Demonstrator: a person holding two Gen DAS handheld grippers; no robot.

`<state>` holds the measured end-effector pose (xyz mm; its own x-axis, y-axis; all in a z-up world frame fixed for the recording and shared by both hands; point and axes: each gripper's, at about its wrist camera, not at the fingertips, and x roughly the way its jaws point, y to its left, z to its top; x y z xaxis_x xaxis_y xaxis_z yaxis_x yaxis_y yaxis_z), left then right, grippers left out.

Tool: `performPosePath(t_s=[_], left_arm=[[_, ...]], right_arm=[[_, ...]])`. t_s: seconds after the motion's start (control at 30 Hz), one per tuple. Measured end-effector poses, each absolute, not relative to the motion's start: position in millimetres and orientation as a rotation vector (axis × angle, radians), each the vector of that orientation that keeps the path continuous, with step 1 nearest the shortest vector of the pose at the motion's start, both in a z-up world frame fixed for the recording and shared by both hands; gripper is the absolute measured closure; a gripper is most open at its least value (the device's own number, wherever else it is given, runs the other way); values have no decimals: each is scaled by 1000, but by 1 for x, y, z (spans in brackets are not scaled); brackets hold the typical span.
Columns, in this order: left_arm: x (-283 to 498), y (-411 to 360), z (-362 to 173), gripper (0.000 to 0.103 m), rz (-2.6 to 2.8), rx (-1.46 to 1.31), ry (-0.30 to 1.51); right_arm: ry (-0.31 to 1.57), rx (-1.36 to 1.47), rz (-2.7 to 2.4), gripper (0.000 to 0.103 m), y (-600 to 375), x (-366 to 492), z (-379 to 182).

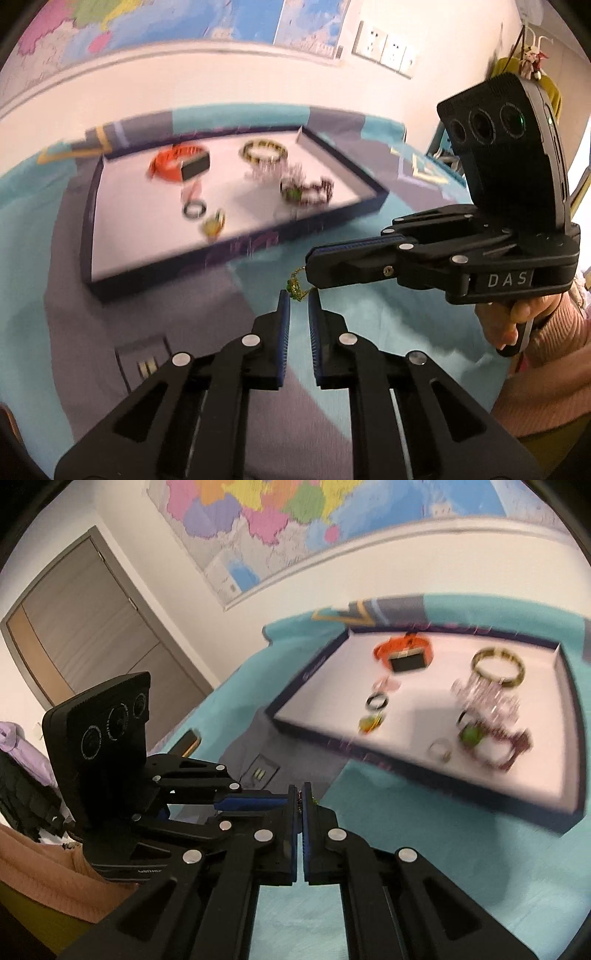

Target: Organize jewelry

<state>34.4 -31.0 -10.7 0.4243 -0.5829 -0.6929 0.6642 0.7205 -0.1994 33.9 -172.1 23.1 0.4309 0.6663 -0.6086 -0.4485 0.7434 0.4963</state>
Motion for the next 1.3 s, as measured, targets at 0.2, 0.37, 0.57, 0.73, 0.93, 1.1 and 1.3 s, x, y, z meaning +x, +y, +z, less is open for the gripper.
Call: performPosePath(t_s=[0.2, 0.37, 0.57, 0.73, 0.93, 1.1, 1.3], left_arm=[[68, -45, 4, 94, -767, 110, 794], [89, -58, 6, 94, -748, 114, 805], [105, -68, -4, 94, -712, 108, 859], [104, -64, -7, 83, -695, 75, 869], [87, -49, 1, 35, -594, 50, 803], [68, -37, 6, 15, -539, 45, 763], [51, -30, 10, 6, -455, 53, 732]], right_arm=[[837, 293, 653, 102, -189, 62, 32], [859, 332, 610, 102, -199, 87, 22], [909, 359, 556, 102, -205, 95, 2], [905, 286, 482, 91, -206, 86, 4], [835, 190, 367, 65, -211, 60, 17], [806, 100, 279, 49, -210, 39, 19], [778, 47, 218, 25, -204, 23, 17]])
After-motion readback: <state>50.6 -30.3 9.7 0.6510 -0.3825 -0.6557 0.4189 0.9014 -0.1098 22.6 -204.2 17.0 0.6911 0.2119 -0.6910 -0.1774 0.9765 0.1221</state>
